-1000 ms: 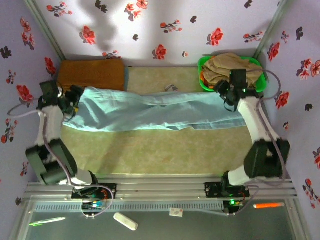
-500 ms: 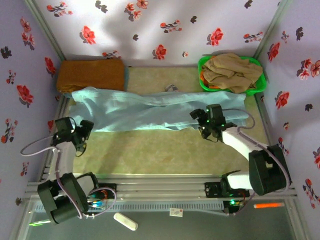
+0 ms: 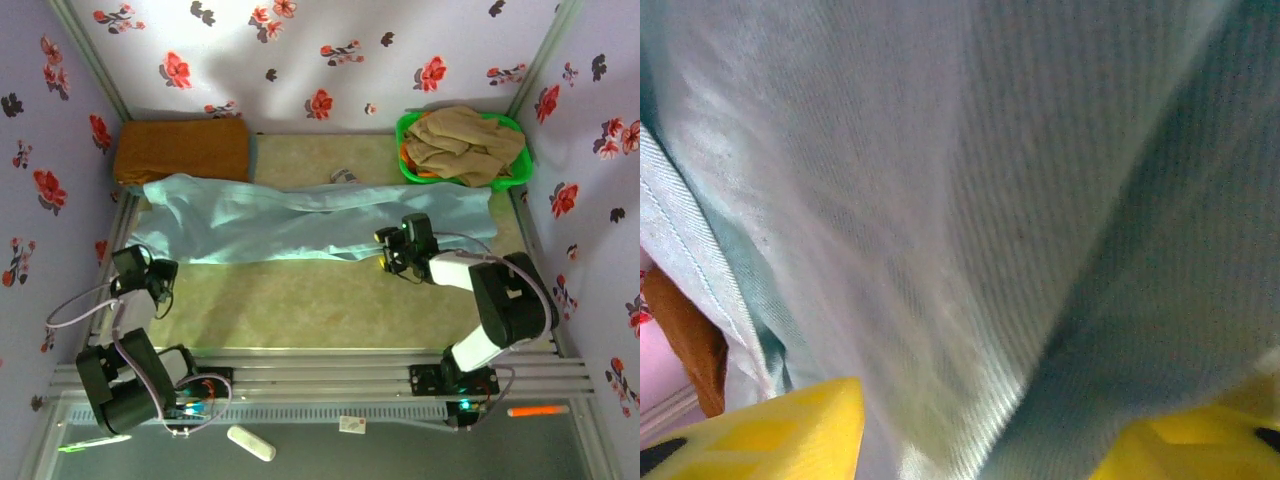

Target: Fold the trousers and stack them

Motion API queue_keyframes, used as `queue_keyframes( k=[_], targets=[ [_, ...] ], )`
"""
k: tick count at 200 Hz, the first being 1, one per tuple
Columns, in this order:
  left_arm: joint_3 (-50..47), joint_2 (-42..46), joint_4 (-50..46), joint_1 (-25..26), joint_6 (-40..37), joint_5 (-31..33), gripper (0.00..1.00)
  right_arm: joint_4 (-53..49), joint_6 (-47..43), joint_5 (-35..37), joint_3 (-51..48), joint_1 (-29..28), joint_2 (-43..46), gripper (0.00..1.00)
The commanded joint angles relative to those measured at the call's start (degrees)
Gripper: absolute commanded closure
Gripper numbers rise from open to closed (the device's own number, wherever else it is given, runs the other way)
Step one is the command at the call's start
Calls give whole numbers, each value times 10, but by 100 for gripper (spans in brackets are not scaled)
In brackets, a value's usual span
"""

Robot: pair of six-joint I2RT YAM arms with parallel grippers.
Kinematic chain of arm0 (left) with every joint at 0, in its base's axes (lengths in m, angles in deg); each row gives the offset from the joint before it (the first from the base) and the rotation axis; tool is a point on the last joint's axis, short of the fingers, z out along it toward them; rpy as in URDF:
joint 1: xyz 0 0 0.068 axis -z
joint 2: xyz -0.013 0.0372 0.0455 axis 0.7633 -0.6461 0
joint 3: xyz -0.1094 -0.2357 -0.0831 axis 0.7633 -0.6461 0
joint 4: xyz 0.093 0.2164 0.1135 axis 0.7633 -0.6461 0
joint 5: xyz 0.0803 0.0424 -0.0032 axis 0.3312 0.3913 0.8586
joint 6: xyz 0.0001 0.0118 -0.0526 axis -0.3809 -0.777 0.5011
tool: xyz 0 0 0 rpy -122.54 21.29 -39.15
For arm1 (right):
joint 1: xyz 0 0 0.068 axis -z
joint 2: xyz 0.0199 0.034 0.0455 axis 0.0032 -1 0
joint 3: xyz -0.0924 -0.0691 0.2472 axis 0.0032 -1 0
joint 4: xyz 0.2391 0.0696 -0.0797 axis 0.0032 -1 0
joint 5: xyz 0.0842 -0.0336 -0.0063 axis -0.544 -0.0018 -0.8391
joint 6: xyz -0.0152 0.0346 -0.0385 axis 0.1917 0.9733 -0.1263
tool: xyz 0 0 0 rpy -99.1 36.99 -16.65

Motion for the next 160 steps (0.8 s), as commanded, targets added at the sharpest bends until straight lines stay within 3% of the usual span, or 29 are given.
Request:
queue_keyframes(
  k=[1,14,24,43,87,130,142,160],
  targets=[
    [25,-1,17,-15,-23,3,77,64,8,-9,12,-6,-38,66],
    [35,-9,18,-23,-31,-5,85,64,0,-14,13,-6,-40,81],
    [38,-17,28,-30,-32,-19,100,58,-5,-15,10,-6,-35,90],
    [37,-28,45,-37,-29,-39,100,34,-25,-12,3,-7,-10,100],
    [-1,13,45,-35,-26,-51,100,-10,-47,-13,-12,-7,52,100],
    [-29,105,-21,-33,-18,-46,100,-53,-72,-8,-16,-7,101,100],
    [-42,117,-11,-32,-3,-67,58,-58,-76,-3,-18,-7,108,100],
    [-58,96,30,-20,14,-106,29,-60,-78,-2,-20,-7,109,100]
  ],
)
